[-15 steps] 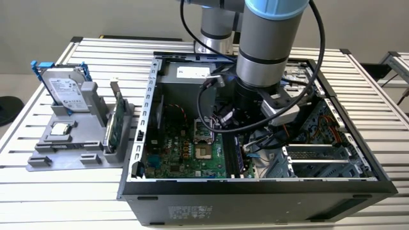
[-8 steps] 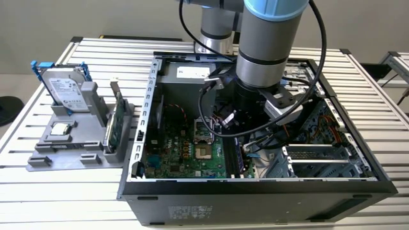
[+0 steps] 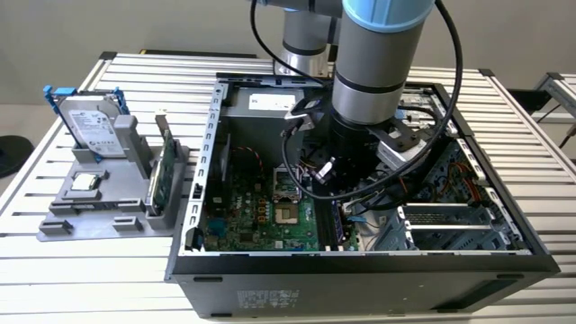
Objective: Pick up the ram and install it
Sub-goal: 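Press down the ram until it locks into place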
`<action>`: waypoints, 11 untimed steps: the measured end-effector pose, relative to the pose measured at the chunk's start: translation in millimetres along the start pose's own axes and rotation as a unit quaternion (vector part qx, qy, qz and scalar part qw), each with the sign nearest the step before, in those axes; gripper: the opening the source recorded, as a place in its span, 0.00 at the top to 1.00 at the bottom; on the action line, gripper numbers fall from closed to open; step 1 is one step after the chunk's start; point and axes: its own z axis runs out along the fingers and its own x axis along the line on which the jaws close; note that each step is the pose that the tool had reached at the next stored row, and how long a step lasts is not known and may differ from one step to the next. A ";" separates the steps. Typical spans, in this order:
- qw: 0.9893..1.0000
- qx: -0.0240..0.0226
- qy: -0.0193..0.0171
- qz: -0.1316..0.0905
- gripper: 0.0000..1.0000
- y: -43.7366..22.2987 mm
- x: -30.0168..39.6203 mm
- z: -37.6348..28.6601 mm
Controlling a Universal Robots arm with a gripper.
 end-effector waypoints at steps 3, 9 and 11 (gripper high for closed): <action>1.000 0.002 0.002 -0.023 1.00 -0.1 0.0 0.5; 0.998 0.004 0.006 -0.069 1.00 -0.1 -0.1 1.1; 0.996 0.005 0.008 -0.084 1.00 -0.2 -0.1 1.2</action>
